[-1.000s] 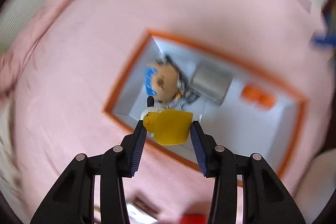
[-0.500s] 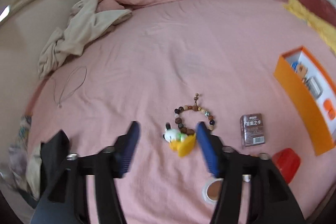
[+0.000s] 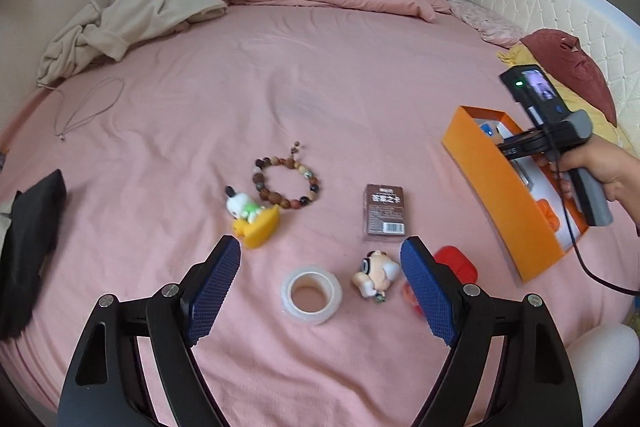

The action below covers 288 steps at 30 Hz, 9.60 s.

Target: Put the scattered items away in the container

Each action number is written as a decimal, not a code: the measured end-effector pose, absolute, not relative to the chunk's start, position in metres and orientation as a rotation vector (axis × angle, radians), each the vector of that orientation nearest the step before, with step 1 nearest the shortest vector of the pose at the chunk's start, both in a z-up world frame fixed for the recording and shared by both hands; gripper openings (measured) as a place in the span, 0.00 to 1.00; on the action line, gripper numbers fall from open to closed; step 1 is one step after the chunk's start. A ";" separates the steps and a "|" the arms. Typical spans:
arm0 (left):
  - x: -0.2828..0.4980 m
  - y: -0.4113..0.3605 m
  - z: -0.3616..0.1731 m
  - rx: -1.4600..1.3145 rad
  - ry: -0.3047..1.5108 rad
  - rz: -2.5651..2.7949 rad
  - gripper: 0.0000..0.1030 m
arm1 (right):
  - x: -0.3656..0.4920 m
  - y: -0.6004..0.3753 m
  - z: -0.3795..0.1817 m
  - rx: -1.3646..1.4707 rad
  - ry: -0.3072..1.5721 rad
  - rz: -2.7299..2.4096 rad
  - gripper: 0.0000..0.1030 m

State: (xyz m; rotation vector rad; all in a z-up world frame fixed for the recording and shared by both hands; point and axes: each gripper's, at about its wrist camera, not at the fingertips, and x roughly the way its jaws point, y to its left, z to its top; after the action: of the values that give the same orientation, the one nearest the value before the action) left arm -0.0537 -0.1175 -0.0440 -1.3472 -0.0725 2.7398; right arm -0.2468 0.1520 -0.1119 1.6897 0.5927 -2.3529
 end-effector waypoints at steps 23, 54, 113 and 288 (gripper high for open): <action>-0.219 0.166 -0.070 -1.398 0.323 2.111 0.80 | -0.044 0.337 0.016 1.212 -0.462 -2.512 0.22; -0.137 -0.012 -0.021 -1.213 0.128 2.425 0.60 | -0.057 0.254 0.050 1.072 -0.375 -2.293 0.23; -0.101 -0.068 -0.025 -1.275 -0.178 2.472 0.73 | -0.173 0.120 -0.112 1.988 0.554 -1.999 0.26; 0.002 -0.169 -0.065 -1.339 -0.406 2.616 0.20 | -0.022 0.072 -0.065 1.139 -0.026 -2.645 0.58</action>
State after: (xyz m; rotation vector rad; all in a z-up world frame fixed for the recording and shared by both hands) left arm 0.0023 -0.1687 -0.0652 -1.3386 -0.4061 2.6159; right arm -0.0222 0.0716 -0.0647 1.1393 -0.0264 -2.6452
